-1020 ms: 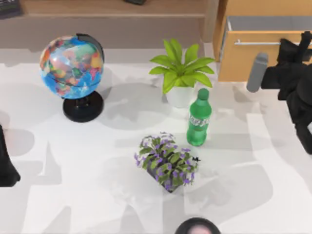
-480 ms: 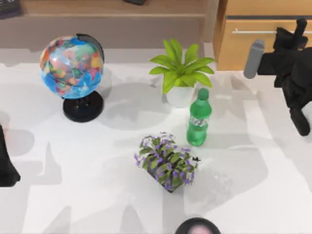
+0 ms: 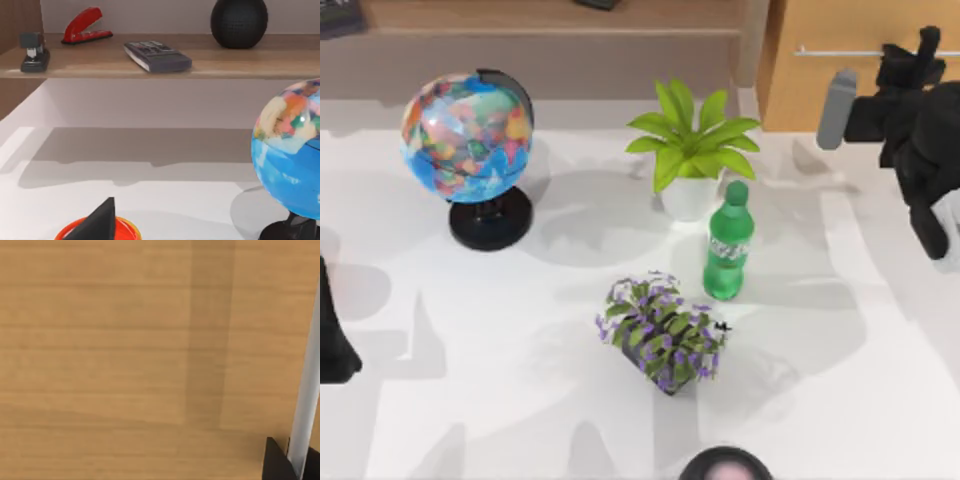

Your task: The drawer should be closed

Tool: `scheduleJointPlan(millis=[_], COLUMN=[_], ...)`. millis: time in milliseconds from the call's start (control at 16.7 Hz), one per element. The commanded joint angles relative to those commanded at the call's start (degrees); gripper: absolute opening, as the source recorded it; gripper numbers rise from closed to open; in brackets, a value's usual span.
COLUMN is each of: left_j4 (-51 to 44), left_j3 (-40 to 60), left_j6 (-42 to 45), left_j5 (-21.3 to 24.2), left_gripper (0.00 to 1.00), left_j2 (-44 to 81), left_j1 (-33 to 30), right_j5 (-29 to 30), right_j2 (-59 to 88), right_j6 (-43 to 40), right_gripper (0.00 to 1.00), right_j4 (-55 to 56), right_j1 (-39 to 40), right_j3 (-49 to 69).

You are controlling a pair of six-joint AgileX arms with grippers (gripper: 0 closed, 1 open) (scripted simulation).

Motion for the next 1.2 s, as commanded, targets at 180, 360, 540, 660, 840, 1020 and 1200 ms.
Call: scheduleJointPlan(millis=[180,360,540,660,840,1020,1200], left_j4=[0.0,0.0,0.0,0.0,0.0,0.0,0.0], left_j3=[0.0,0.0,0.0,0.0,0.0,0.0,0.0], left_j6=[0.0,0.0,0.0,0.0,0.0,0.0,0.0], left_j5=[0.0,0.0,0.0,0.0,0.0,0.0,0.0], left_gripper=[1.0,1.0,1.0,1.0,1.0,1.0,1.0], left_j2=[0.0,0.0,0.0,0.0,0.0,0.0,0.0], left_j1=[0.0,0.0,0.0,0.0,0.0,0.0,0.0], right_j5=[0.0,0.0,0.0,0.0,0.0,0.0,0.0], right_j2=[0.0,0.0,0.0,0.0,0.0,0.0,0.0], right_j6=[0.0,0.0,0.0,0.0,0.0,0.0,0.0], right_gripper=[0.15,0.38,0.6,0.75,0.98,1.0,1.0], right_j4=[0.0,0.0,0.0,0.0,0.0,0.0,0.0], right_j1=[0.0,0.0,0.0,0.0,0.0,0.0,0.0], right_j3=[0.0,0.0,0.0,0.0,0.0,0.0,0.0])
